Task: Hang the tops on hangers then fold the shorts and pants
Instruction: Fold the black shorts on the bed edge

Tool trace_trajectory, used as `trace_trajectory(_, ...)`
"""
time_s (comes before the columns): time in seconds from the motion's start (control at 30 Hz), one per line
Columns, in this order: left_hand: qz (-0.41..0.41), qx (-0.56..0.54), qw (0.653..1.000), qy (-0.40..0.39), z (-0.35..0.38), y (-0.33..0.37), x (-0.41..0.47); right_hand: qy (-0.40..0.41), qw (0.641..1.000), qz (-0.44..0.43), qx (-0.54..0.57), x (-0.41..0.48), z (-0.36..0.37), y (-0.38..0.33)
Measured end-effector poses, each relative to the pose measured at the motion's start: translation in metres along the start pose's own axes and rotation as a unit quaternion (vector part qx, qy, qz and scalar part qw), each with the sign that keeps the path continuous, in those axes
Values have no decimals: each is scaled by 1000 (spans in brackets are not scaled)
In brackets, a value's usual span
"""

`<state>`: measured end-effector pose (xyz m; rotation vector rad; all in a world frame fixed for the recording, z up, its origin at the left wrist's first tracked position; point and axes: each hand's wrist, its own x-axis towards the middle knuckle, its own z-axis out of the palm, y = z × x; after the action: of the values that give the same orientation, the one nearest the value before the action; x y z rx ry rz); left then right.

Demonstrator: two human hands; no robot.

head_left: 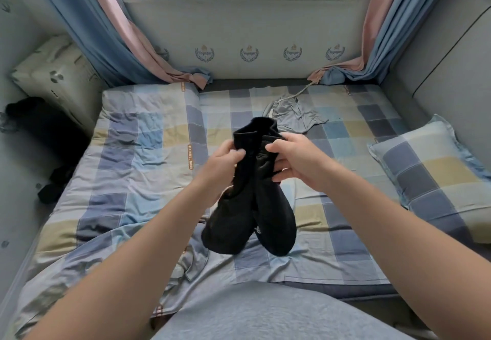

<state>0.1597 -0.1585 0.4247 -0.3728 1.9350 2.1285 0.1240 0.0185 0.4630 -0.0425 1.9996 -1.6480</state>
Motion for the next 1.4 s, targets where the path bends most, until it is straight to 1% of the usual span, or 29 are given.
trace_trajectory(0.07, 24, 12, 997, -76, 1, 3, -7, -24, 999, -24, -21, -8, 2, -10)
trace_trajectory(0.1, 34, 21, 994, -101, 1, 5, -10, -40, 998, -32, -44, -11, 3, -14)
trace_trajectory(0.13, 47, 33, 992, -113, 1, 6, -12, -56, 994, -40, -81, -15, 2, -18)
trace_trajectory(0.2, 78, 41, 992, -94, 3, 6, -15, -65, 983, -68, -158, -18, 0, -24)
trace_trajectory(0.27, 98, 35, 993, -59, 4, 4, -15, -23, 973, -124, -193, -15, -6, -24)
trace_trajectory(0.33, 95, 42, 994, -41, 1, 0, -12, 60, 964, -189, -179, -8, -17, -14)
trace_trajectory(0.4, 83, 43, 994, -53, -6, -3, -11, 123, 960, -206, -145, -2, -31, 5)
trace_trajectory(0.43, 75, 36, 994, -64, -9, -4, -12, 127, 965, -189, -132, 2, -37, 18)
trace_trajectory(0.47, 65, 24, 995, -78, -12, -5, -13, 103, 976, -155, -117, 4, -41, 33)
trace_trajectory(0.53, 39, -4, 992, -117, -18, -7, -13, 1, 996, -59, -61, 11, -43, 60)
trace_trajectory(0.57, 24, -15, 990, -136, -21, -8, -13, -57, 998, -18, -20, 15, -43, 72)
trace_trajectory(0.63, -3, -17, 987, -157, -29, -11, -9, -145, 989, 26, 31, 21, -41, 90)
trace_trajectory(0.7, -23, 4, 988, -154, -37, -17, -3, -183, 982, 45, 30, 27, -36, 96)
trace_trajectory(0.73, -28, 20, 990, -139, -40, -22, 1, -183, 981, 53, 17, 30, -33, 98)
trace_trajectory(0.77, -30, 44, 992, -114, -43, -28, 5, -167, 984, 57, -2, 34, -30, 99)
trace_trajectory(0.83, -29, 117, 992, -45, -43, -39, 18, -101, 992, 53, -54, 46, -24, 99)
trace_trajectory(0.9, -36, 198, 979, 6, -42, -46, 31, -24, 993, 42, -104, 60, -20, 99)
trace_trajectory(0.97, -43, 262, 964, 31, -39, -48, 43, 29, 987, 29, -157, 73, -16, 94)
trace_trajectory(1.03, -31, 303, 951, 55, -38, -46, 54, 57, 981, 9, -185, 86, -16, 87)
trace_trajectory(1.13, 11, 322, 943, 84, -38, -34, 66, 95, 978, -32, -185, 99, -19, 75)
trace_trajectory(1.27, 67, 342, 933, 89, -40, -22, 74, 118, 972, -84, -188, 100, -24, 65)
trace_trajectory(1.33, 79, 355, 927, 88, -41, -23, 76, 127, 964, -107, -208, 97, -26, 66)
trace_trajectory(1.4, 75, 374, 921, 79, -41, -31, 77, 135, 958, -109, -228, 95, -25, 76)
